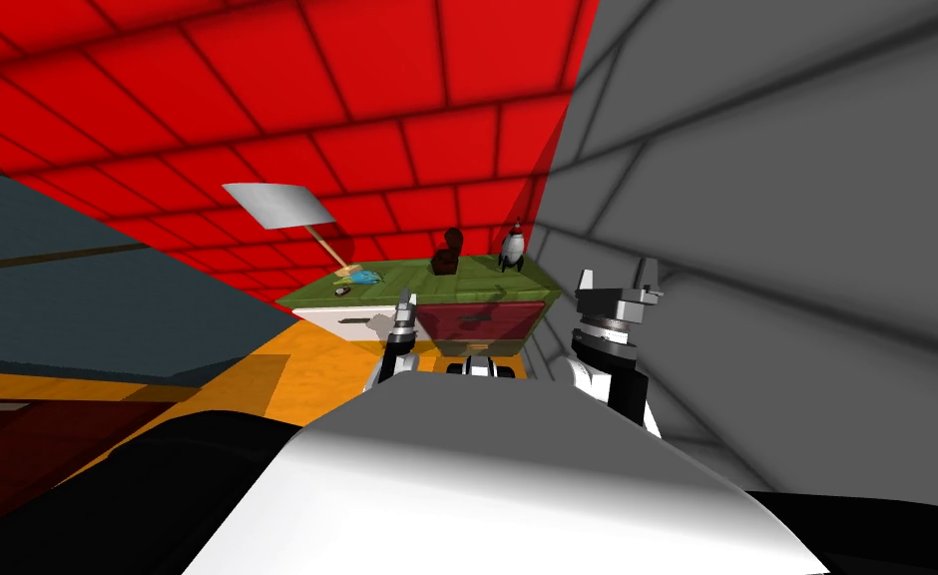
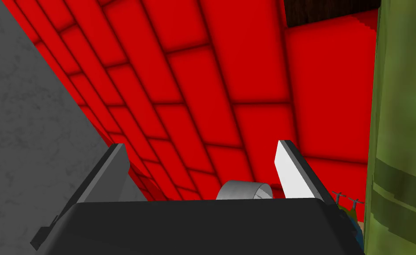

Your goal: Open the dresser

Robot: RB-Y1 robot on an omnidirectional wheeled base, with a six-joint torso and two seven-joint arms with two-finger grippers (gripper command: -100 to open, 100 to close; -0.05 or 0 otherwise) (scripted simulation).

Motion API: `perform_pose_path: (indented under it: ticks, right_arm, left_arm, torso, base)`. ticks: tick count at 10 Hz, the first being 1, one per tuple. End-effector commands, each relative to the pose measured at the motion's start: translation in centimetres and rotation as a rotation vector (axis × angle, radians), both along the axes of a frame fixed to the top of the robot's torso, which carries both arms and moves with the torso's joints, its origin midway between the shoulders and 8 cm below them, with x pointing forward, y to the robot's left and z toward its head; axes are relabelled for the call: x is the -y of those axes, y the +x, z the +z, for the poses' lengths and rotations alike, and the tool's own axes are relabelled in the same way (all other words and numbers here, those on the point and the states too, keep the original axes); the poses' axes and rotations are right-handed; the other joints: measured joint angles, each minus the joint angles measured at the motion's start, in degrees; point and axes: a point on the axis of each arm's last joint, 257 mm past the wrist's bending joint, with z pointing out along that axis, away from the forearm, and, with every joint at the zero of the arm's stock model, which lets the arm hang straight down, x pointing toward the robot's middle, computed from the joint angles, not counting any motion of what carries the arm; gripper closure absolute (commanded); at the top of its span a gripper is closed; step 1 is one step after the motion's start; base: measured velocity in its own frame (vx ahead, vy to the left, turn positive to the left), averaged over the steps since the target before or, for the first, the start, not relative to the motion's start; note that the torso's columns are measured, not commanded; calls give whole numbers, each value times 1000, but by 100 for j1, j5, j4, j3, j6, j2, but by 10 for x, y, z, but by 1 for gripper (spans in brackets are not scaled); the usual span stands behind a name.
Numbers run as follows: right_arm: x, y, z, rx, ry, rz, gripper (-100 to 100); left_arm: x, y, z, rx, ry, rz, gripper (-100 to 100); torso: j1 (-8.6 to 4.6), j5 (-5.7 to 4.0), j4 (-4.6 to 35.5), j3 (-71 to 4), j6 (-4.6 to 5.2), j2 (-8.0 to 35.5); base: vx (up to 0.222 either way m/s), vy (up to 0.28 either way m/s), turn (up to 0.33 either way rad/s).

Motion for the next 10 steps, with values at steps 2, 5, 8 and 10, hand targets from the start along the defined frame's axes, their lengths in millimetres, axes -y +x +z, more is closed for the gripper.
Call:
perform_pose_path:
  ticks: [2, 5, 8, 10]
  right_arm:
    - [0, 0, 0, 0, 0, 0, 0]
    - [0, 0, 0, 0, 0, 0, 0]
    - [0, 0, 0, 0, 0, 0, 0]
    - [0, 0, 0, 0, 0, 0, 0]
  left_arm:
    - [-3, 9, -35, -67, 5, -5, -100]
    - [-2, 16, -60, -116, 5, -7, -100]
    - [-2, 23, -92, -178, 1, -9, -100]
    - [-1, 26, -109, -210, -3, -10, -100]
  torso:
    - [2, 0, 0, 0, 1, 1]
    - [4, 1, 0, 0, 0, -1]
    - [-2, -1, 1, 1, 0, 2]
    - [6, 1, 0, -1, 0, -2]
  base:
    - [-17, -55, -14]
    - [-13, -50, -14]
    - [-18, -64, -19]
    - [-10, -49, -15]
